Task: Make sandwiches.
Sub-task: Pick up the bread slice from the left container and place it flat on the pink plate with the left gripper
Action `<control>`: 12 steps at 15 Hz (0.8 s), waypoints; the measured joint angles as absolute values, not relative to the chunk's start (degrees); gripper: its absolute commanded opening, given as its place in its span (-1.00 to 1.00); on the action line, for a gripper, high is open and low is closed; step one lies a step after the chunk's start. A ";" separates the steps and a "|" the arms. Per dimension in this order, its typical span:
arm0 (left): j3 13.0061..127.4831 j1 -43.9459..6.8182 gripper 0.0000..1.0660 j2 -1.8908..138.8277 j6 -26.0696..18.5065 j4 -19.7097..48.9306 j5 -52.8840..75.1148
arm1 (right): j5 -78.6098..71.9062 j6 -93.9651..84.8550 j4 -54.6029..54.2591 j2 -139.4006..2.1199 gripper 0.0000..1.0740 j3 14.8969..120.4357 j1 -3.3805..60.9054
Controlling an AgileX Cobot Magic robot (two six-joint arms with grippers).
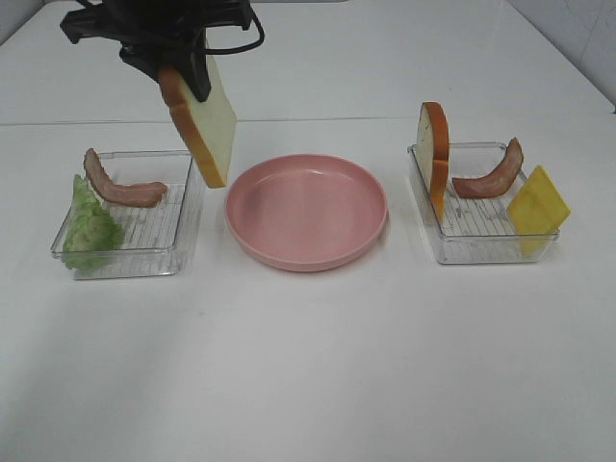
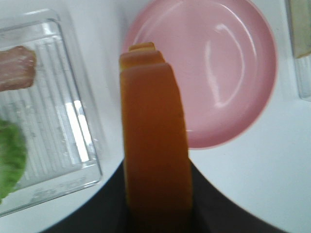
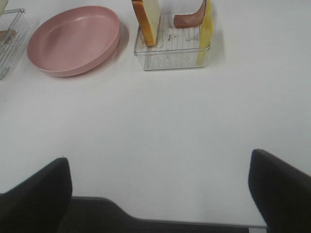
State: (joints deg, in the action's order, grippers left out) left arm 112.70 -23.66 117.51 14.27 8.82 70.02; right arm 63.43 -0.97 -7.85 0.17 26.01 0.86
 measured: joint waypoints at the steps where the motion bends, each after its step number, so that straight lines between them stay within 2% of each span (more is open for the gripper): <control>1: 112.70 -23.66 -1.00 118.66 12.61 12.15 69.56 | 63.43 -0.97 -7.85 0.17 0.75 26.01 0.86; 2: 112.70 -23.66 -1.00 121.41 9.97 18.11 67.78 | 63.43 -0.97 -7.85 0.17 0.75 26.01 0.86; 7: 112.70 -23.66 -1.00 130.69 0.69 33.58 58.90 | 63.43 -0.97 -7.85 0.17 0.75 26.01 0.86; 12: 112.70 -23.66 -1.00 135.28 -0.69 37.87 52.08 | 63.43 -0.97 -7.85 0.17 0.75 26.01 0.86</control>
